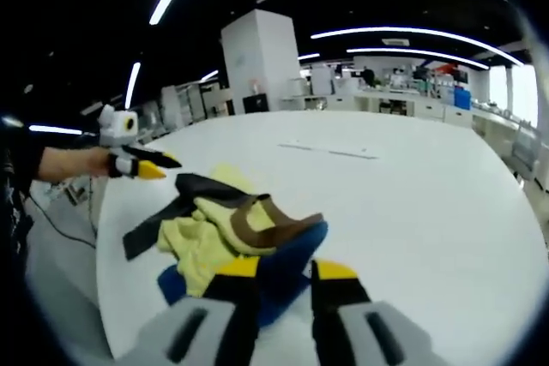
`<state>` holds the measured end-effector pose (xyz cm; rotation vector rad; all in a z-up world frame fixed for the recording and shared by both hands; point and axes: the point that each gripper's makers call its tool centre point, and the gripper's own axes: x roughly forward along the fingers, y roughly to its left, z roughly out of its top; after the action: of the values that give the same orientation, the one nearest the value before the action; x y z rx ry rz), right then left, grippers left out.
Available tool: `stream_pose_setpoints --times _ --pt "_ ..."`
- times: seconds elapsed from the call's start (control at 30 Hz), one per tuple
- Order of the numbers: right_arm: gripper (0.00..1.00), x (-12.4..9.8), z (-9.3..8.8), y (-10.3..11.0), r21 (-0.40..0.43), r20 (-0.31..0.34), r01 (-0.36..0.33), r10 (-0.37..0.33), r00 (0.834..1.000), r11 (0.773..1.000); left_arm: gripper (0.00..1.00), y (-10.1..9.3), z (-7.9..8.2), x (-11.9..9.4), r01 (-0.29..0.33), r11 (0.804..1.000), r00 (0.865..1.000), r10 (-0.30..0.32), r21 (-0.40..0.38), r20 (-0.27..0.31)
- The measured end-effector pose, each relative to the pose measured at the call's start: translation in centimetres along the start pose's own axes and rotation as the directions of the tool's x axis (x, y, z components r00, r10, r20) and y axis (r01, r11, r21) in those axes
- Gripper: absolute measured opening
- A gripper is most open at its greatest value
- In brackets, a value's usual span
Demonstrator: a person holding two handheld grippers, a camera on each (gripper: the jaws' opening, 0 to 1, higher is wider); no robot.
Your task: Fold the garment on the visible template until the final outline fits inside the template.
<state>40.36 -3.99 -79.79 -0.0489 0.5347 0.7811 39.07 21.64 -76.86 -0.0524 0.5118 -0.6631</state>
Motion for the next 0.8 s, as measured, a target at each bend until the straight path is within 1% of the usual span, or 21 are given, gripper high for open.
stream_pose_setpoints --times 0.03,0.17,0.3,0.37,0.4,0.53,0.67,0.7,0.8 --pt "0.15 0.1 -0.2 0.0 0.000 -0.004 -0.004 0.004 1.000 1.000 0.39 -0.4 0.0 0.3 0.002 1.000 1.000 -0.002 0.000 -0.004" --pt "0.15 0.4 -0.4 -0.1 0.005 -0.008 -0.006 0.006 1.000 1.000 0.38 0.1 -0.4 1.0 0.007 1.000 1.000 -0.007 -0.008 -0.016" --pt "0.12 0.6 -0.2 0.0 0.004 0.000 -0.014 0.014 1.000 1.000 0.36 0.1 -0.9 1.7 0.016 1.000 0.999 -0.016 0.002 -0.035" --pt "0.11 0.7 0.0 0.0 0.009 0.002 -0.013 0.013 1.000 1.000 0.33 0.2 -1.3 2.1 0.013 1.000 0.998 -0.012 0.012 -0.054" --pt "0.10 0.8 0.0 0.0 0.010 0.006 -0.012 0.012 1.000 1.000 0.31 0.4 -1.4 2.2 0.015 1.000 0.998 -0.014 0.018 -0.057" --pt "0.08 0.9 0.1 0.0 0.028 0.023 -0.010 0.009 1.000 1.000 0.13 0.7 -2.2 2.4 0.027 0.999 0.996 -0.026 0.018 -0.080" --pt "0.02 0.9 0.0 -0.1 0.031 0.032 -0.007 0.006 0.999 0.999 0.01 0.7 -2.7 2.6 0.042 0.999 0.995 -0.040 0.016 -0.096" --pt "0.00 0.9 0.0 -0.1 0.033 0.034 -0.008 0.007 0.999 0.999 0.00 0.5 -2.7 2.6 0.046 0.999 0.994 -0.043 0.021 -0.103" --pt "0.00 0.7 -0.1 0.0 0.038 0.039 -0.006 0.005 0.999 0.999 0.00 0.4 -2.9 2.6 0.047 0.999 0.993 -0.046 0.015 -0.110"
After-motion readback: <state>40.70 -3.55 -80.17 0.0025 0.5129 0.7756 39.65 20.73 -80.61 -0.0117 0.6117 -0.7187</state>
